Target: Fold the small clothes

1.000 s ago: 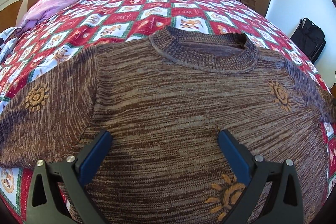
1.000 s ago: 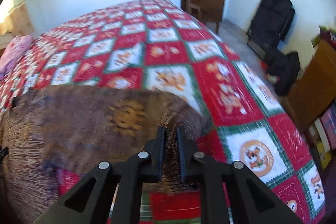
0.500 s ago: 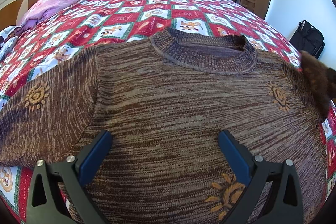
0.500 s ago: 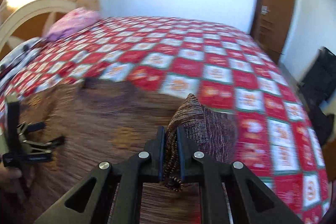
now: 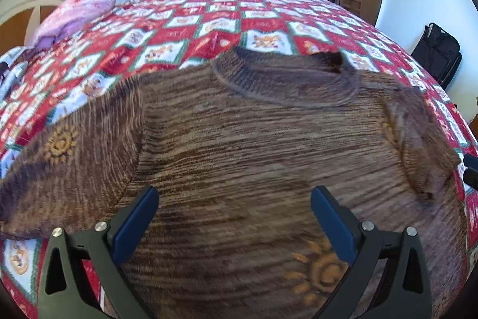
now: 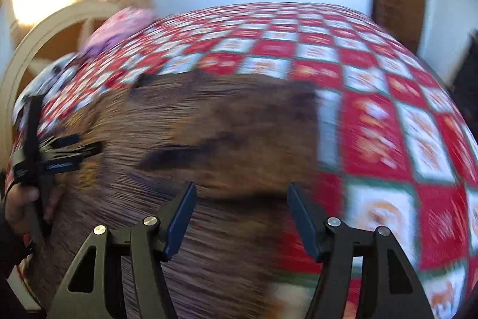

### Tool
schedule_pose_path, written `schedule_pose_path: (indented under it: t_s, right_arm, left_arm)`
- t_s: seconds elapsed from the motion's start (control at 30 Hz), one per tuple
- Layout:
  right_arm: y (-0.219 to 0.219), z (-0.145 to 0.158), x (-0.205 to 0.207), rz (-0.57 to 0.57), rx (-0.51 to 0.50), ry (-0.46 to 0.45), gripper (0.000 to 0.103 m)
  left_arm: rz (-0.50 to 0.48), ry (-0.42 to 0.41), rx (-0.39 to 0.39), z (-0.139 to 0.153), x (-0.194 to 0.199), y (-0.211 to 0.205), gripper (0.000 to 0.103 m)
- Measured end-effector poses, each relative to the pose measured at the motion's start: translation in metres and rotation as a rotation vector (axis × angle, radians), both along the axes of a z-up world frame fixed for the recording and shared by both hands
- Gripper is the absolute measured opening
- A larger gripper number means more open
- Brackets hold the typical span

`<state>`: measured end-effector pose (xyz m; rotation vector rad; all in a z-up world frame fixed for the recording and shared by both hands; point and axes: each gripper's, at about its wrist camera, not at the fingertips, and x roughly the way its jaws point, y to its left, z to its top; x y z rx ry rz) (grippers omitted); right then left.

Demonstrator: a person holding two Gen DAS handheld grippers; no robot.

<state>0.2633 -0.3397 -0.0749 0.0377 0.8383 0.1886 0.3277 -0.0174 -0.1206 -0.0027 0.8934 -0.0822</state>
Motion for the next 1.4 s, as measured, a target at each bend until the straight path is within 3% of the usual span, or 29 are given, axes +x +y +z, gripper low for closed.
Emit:
schedule_pose_path:
  t_s: [0.17,0.27,0.4,0.47,0.53,0.6,0.7,0.97,1.07,1.2,1.4]
  right_arm:
    - [-0.04,-0.017,-0.008,-0.112,0.047,-0.007,0.064]
    - [-0.046,-0.024,-0.012,-0.126,0.101,-0.019,0.065]
    - [-0.049,-0.032,-0.019,-0.128,0.113,-0.048,0.065]
    - [-0.056,-0.03,-0.024,-0.127,0.152,-0.076,0.065]
    - [-0.06,-0.032,-0.026,-0.132,0.178,-0.075,0.065]
    - [-0.062,-0.035,-0.025,-0.136,0.199,-0.062,0.065]
    - [-0.062,-0.035,-0.026,-0.134,0.196,-0.067,0.065]
    - [-0.06,-0.036,-0.027,-0.136,0.183,-0.069,0.066]
    - [-0.059,-0.036,-0.026,-0.136,0.179,-0.069,0.066]
    - [-0.06,-0.037,-0.027,-0.136,0.178,-0.068,0.067]
    - [-0.059,-0.038,-0.026,-0.133,0.17,-0.067,0.068]
  left_arm:
    - [-0.137,-0.015,-0.023,0.03,-0.015,-0.05,0.103]
    - [-0.237,-0.024,0.012,0.038,-0.016,-0.096,0.103]
    - [-0.299,-0.049,0.088,0.031,-0.011,-0.136,0.098]
    - [-0.311,-0.03,0.122,0.02,-0.002,-0.148,0.089]
    - [-0.283,0.008,0.154,0.006,0.008,-0.151,0.064]
    - [-0.262,0.027,0.078,0.001,0.019,-0.143,0.056]
    - [-0.27,0.049,-0.033,0.007,0.026,-0.136,0.006]
    - [-0.257,-0.062,-0.085,0.047,0.016,-0.117,0.005]
    - [-0.241,-0.055,-0.098,0.055,0.023,-0.1,0.005]
    - [-0.203,-0.042,-0.094,0.049,0.027,-0.077,0.005]
    - [-0.129,0.038,-0.113,0.013,0.038,-0.054,0.005]
